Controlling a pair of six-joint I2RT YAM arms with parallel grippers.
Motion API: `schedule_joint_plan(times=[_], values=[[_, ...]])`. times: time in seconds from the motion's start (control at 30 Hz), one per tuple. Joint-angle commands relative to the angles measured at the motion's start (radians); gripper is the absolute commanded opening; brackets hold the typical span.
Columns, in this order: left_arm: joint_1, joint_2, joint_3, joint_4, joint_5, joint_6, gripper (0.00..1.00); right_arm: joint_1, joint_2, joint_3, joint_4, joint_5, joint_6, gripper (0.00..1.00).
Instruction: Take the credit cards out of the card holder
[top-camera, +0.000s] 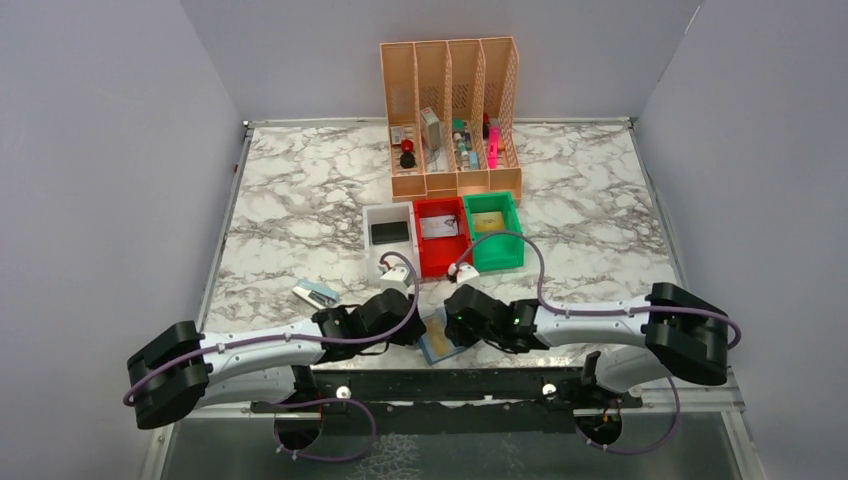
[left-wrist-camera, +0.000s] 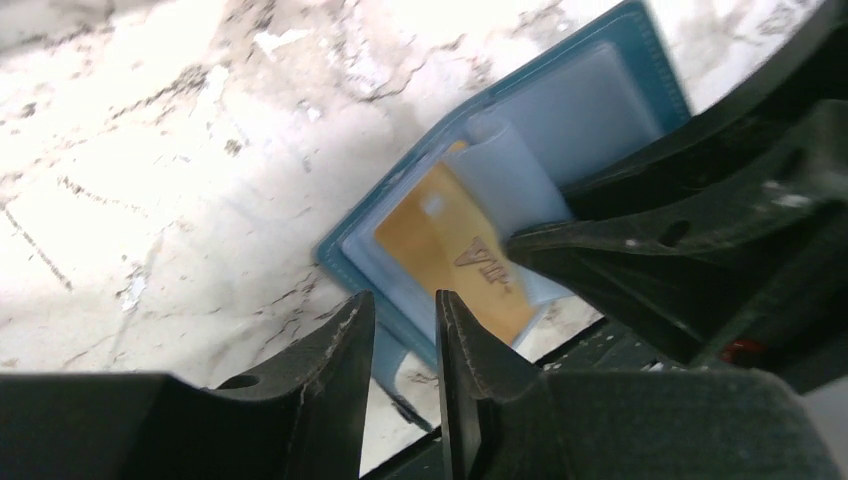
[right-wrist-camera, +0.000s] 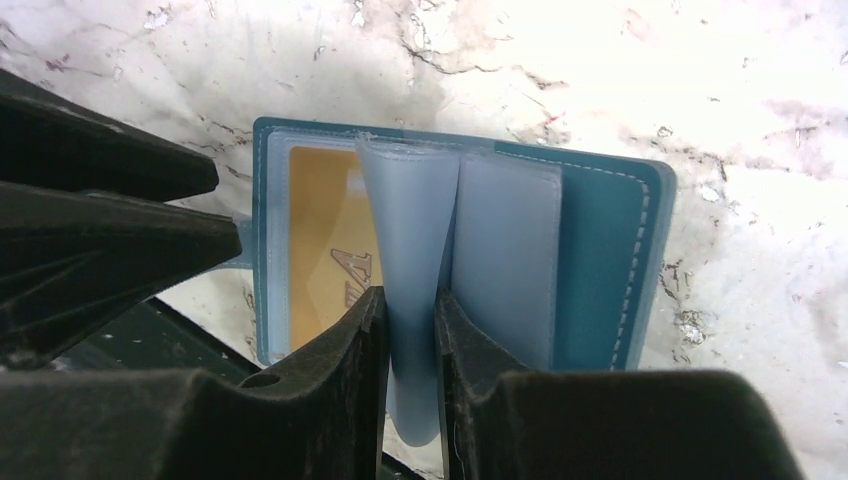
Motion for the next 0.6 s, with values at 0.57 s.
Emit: schedule_joint_plan(times=[0.57], values=[[-0.002, 0.233, 0.053, 0.385, 0.034, -0.125, 0.51, -0.154, -0.163, -0.314, 0.431, -0.26, 0.238, 0.25]])
